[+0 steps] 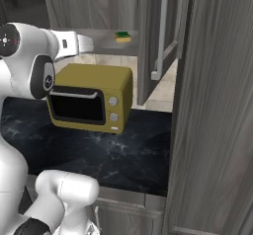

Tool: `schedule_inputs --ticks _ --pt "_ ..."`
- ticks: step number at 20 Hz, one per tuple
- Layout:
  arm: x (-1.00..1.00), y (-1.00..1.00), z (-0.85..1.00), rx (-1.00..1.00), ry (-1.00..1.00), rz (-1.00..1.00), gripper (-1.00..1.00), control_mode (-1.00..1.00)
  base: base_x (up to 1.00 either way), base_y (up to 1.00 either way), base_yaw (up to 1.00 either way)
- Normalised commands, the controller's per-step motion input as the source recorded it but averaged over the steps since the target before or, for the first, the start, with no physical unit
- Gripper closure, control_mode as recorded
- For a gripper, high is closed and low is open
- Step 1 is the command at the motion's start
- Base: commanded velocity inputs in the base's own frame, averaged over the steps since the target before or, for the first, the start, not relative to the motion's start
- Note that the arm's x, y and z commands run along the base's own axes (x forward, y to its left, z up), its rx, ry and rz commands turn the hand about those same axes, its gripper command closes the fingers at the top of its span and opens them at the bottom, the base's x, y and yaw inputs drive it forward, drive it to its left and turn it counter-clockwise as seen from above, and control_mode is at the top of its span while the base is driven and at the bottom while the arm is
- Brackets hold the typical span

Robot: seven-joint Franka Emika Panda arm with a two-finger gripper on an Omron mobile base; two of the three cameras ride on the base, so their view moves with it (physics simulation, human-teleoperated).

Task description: Open the cabinet. Pick the sponge and place it next to the sink. Then close the cabinet.

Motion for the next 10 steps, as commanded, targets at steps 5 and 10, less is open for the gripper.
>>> schedule_inputs --ticks 5,10 --pt "0.12 -0.01 0.0 0.08 0.07 -0.07 -1.0 -1.0 0.0 0.0 0.0" --pt "0.41 -0.17 0.0 0.0 0.06 0.0 -1.0 -1.0 0.0 0.0 0.0"
